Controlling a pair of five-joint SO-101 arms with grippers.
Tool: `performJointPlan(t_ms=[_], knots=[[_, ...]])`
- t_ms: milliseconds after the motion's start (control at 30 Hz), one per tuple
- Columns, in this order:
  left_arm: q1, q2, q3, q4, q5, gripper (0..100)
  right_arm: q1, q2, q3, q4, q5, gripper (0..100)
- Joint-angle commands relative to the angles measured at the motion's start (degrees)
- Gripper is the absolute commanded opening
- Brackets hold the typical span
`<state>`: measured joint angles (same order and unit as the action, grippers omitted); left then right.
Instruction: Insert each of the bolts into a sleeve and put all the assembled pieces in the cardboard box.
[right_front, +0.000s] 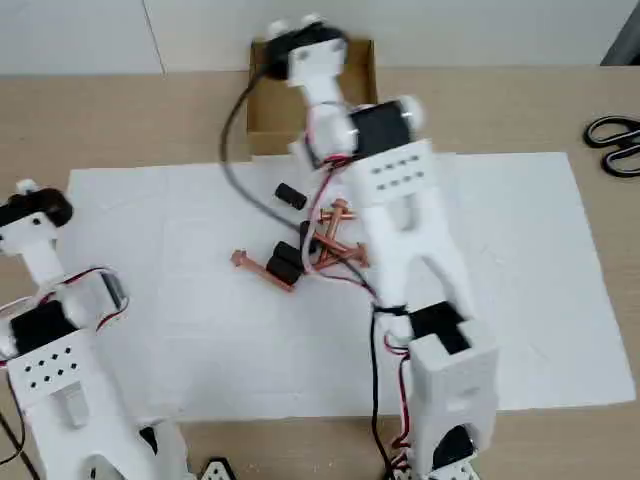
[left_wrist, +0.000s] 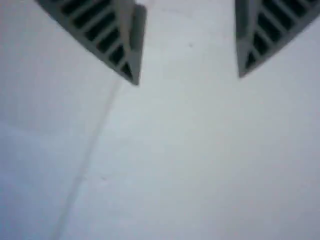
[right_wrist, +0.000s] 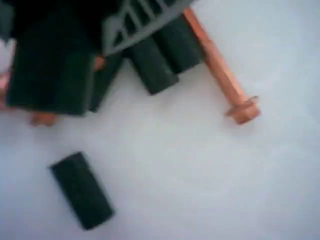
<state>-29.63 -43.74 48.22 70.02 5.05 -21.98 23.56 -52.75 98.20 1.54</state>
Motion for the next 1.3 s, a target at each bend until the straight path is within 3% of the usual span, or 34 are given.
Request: performJointPlan(t_ms=[0,200,467,767,1000,1267], knots=[[4.57,-0.09,-0.66,-0.09,-0.18,13,5.41,-6.37,6.15,1.27,0.18,0.4],[9.49,0.0,-0.48,-1.32,-0.09,13,9.27,-8.92,23.65,-0.22,0.53,0.4],[9.58,0.0,-0.4,-2.11,0.0,13,15.08,-1.36,31.21,-6.37,0.44,0.4],[9.58,0.0,-0.31,-2.11,0.0,13,16.48,8.48,31.91,-8.31,0.44,0.4],[9.58,0.0,-0.31,-2.11,0.0,13,14.46,9.71,32.0,-8.22,0.53,8.8],[9.58,0.0,-0.31,-2.11,0.0,13,14.2,9.63,32.0,-8.22,1.05,9.5]])
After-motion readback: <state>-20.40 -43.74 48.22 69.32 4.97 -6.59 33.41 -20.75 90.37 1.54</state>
